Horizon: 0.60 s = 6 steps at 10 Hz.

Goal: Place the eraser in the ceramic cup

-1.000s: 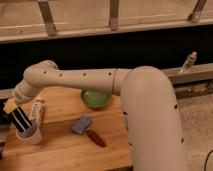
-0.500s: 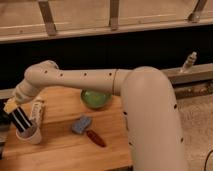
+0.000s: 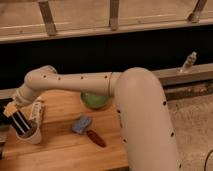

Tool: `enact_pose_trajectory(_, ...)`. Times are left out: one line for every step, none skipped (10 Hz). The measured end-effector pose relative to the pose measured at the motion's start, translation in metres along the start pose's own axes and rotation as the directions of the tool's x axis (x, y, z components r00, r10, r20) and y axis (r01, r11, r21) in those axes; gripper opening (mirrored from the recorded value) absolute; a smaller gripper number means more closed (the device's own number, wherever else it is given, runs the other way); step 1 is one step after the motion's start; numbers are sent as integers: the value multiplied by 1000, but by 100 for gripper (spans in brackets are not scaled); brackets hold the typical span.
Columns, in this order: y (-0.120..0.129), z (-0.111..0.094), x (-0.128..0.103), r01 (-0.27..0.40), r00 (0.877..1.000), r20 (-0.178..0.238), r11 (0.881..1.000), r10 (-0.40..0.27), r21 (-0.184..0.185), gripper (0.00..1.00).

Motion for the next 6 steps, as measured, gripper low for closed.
enact_pose_trajectory(1,3,1,2,1000,13,1000,-2,-1,0)
enact_pose_trajectory(2,5,2,4,1000,24,1000,-4,-2,0)
enact_pose_trajectory(3,5,3,11,999,42,1000,-11,-1,0)
enact_pose_trajectory(5,5,6,34,996,78,999,-34,3,0)
enact_pose_trajectory(4,3,9,56,994,96,998,-57,11,0)
enact_pose_trajectory(4,1,11,73,991,110,997,-74,17,0)
